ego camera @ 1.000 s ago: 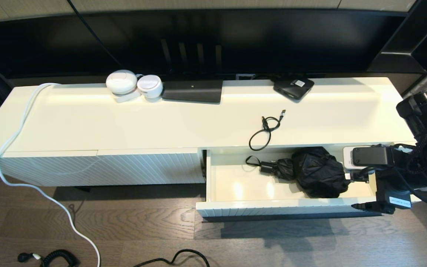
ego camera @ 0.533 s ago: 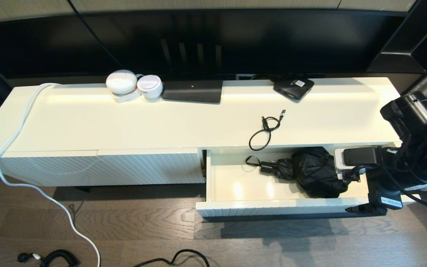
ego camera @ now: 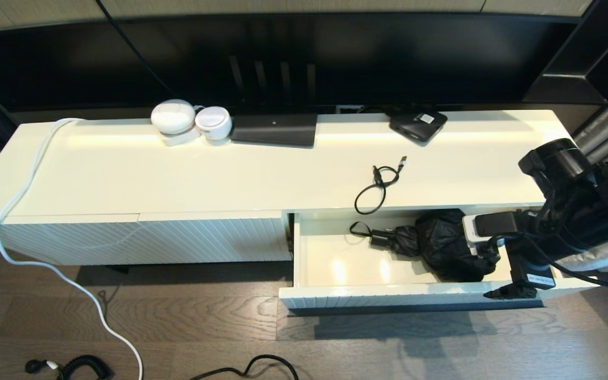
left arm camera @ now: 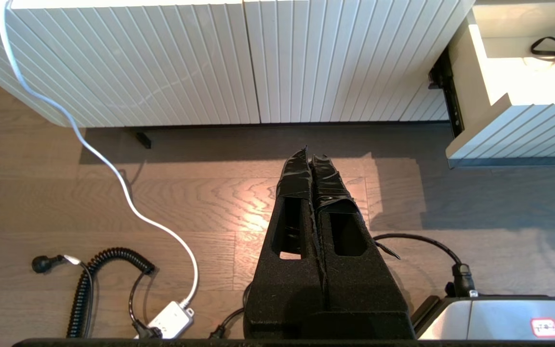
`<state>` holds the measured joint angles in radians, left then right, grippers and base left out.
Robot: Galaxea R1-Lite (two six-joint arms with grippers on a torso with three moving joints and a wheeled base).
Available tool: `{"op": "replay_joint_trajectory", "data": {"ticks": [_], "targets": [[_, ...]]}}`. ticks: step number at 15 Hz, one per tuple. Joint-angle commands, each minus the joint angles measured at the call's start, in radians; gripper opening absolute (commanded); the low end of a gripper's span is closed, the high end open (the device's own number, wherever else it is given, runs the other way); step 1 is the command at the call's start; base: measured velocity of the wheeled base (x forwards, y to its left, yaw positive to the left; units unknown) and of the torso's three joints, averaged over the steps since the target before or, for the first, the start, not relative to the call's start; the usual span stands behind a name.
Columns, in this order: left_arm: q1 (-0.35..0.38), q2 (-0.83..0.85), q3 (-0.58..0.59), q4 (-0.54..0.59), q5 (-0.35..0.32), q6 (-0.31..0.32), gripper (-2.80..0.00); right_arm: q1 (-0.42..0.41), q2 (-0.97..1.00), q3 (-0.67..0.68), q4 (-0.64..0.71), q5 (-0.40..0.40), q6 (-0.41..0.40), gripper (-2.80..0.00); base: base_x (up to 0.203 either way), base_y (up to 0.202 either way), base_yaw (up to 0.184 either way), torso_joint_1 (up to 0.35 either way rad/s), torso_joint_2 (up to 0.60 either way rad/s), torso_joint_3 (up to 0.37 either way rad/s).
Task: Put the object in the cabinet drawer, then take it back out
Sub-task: Take the umbrella out of the drawer and put it on the table
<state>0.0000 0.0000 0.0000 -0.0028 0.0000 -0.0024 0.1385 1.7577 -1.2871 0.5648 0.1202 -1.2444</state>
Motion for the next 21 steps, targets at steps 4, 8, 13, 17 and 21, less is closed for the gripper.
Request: {"op": "replay_joint_trajectory", "data": {"ticks": [4,8,13,17,21], "targets": [[0.000,0.000,0.002,0.000,0.000,-0.001,-2.80,0.007,0.033,-0.031,-0.063,-0.010,-0.068,0.00,0.000,0.000,0.000,0.000,0.00,0.000],[0.000,0.000,0.000,0.000,0.000,-0.001,-2.80,0.012,0.078,-0.072,-0.066,-0.027,-0.116,0.00,0.000,0.000,0.000,0.000,0.00,0.000],[0.000,0.000,0.000,0.000,0.000,-0.001,-2.80,0.012,0.127,-0.074,-0.098,-0.040,-0.119,0.00,0.000,0.000,0.000,0.000,0.00,0.000],[0.000,0.000,0.000,0.000,0.000,-0.001,-2.80,0.006,0.157,-0.098,-0.102,-0.040,-0.121,0.00,0.000,0.000,0.000,0.000,0.00,0.000],[0.000,0.000,0.000,0.000,0.000,-0.001,-2.80,0.001,0.171,-0.120,-0.097,-0.040,-0.127,0.00,0.000,0.000,0.000,0.000,0.00,0.000]]}}
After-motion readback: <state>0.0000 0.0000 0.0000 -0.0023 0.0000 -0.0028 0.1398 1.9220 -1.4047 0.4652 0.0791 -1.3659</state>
